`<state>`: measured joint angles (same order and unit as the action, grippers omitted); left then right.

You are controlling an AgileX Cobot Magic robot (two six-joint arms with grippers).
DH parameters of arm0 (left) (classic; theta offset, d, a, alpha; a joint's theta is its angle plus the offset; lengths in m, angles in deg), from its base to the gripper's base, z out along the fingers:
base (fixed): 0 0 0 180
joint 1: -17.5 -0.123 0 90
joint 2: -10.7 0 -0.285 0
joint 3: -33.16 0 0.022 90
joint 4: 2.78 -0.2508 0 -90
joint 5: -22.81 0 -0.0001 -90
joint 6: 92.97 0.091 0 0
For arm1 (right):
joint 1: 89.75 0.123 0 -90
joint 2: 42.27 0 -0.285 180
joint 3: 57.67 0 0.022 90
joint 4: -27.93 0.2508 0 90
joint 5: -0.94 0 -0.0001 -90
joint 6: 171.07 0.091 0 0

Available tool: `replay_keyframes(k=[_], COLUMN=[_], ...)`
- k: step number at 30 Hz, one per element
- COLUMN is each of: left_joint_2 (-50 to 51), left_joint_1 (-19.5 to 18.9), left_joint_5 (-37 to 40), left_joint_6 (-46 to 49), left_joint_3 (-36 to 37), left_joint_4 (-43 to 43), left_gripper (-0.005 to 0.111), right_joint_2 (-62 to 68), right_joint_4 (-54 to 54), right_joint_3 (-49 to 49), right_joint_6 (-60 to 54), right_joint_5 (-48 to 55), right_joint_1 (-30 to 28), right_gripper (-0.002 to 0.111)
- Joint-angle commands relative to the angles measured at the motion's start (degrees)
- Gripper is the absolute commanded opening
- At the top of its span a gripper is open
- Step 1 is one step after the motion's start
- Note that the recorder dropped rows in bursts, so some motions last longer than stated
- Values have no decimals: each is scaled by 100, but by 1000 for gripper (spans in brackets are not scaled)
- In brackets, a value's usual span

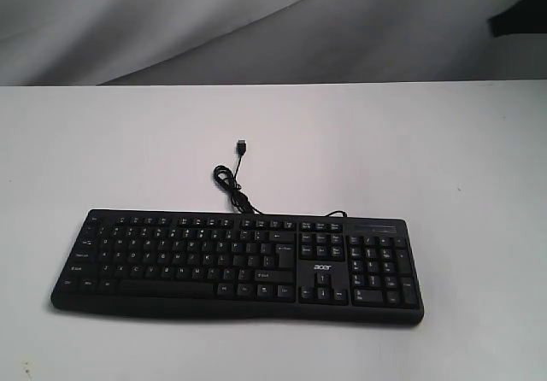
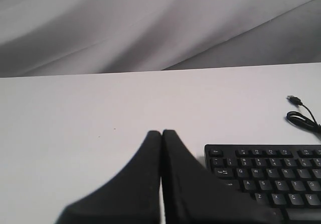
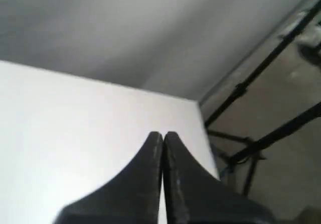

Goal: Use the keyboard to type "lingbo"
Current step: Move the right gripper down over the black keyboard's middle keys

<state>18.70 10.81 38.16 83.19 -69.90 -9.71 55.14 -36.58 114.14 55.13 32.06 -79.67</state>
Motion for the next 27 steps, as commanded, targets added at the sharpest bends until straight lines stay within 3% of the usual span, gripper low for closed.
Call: replay_keyframes(k=[1, 2, 5, 11, 14, 27], left_joint_2=[-22, -22, -22, -22, -22, -22], left_joint_1=[27, 27, 27, 27, 27, 27], left_joint_5=[-42, -42, -42, -42, -42, -31], left_joint_6=[-12, -12, -12, -12, -12, -12], left_joint_3=[28, 28, 28, 28, 28, 28], left_joint_4=[21, 21, 21, 21, 21, 21], left_gripper=[1, 1, 1, 1, 1, 1], right_joint_2=[285, 415, 742, 1857, 2238, 2592], right_joint_4=[7422, 9709, 11476, 10376, 10202, 10220], right_joint_3=[887, 900, 900, 900, 900, 771], right_joint_6=[-7095, -9369, -11126, -10996, -10996, -10778], right_joint_5=[395, 875, 1716, 1276, 877, 289], right_joint_1=[264, 430, 889, 2481, 2850, 2992], right_gripper=[0, 0, 0, 0, 0, 0])
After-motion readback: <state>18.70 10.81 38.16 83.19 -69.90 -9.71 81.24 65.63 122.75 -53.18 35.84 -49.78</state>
